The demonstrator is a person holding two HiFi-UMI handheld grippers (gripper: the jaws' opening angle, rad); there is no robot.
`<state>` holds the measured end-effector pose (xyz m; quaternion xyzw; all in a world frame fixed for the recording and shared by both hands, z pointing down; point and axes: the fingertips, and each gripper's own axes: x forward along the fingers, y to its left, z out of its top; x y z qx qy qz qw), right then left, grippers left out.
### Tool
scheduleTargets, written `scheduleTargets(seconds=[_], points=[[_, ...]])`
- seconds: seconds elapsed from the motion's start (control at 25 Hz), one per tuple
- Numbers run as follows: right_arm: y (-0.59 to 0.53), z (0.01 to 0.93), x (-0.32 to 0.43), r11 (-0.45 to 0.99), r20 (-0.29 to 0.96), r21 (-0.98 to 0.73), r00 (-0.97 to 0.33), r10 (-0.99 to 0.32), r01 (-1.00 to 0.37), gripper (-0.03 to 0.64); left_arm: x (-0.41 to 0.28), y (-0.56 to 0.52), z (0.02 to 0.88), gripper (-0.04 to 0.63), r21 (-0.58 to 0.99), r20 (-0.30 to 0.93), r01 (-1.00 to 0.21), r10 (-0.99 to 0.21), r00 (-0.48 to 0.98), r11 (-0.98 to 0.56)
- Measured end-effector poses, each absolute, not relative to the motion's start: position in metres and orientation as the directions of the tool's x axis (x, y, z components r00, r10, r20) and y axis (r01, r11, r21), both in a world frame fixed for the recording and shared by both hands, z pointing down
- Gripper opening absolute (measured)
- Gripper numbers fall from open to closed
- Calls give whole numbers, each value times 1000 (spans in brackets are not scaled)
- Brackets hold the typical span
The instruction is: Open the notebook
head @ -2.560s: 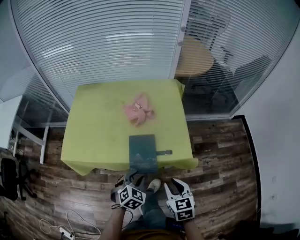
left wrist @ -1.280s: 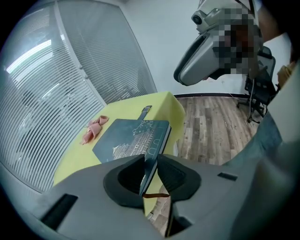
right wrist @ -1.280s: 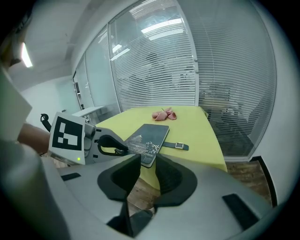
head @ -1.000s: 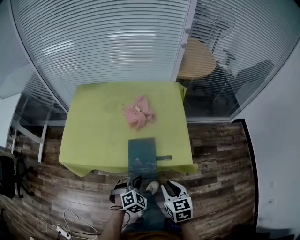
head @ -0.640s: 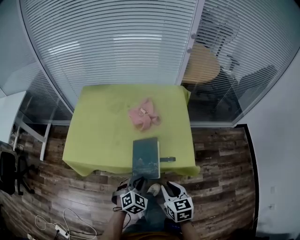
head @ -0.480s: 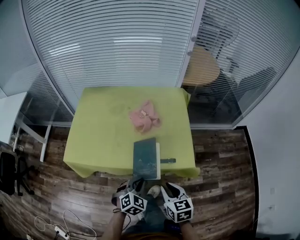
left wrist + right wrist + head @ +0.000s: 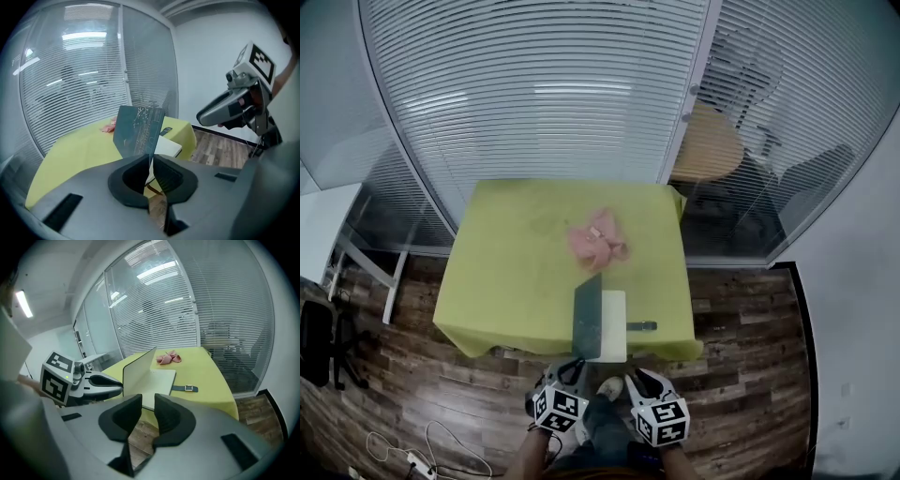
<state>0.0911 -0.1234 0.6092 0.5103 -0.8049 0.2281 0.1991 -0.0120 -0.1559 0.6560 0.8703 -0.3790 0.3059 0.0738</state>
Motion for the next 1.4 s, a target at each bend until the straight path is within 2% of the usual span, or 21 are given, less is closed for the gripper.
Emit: scheduleTargets(seconds=[0.56, 1.04, 1.4], points=[[-125, 608, 77, 403, 554, -158, -419, -719, -901, 95, -44, -159, 650, 51, 14, 537, -786, -659, 527, -618], [-127, 612, 78, 404, 563, -138, -407, -719, -904, 89, -82, -165, 658, 48, 195, 499, -856, -702, 508, -480], [-142, 608, 84, 390, 532, -88, -374, -759, -916, 18, -99, -165, 675, 55, 337, 496, -865, -711, 498, -371]])
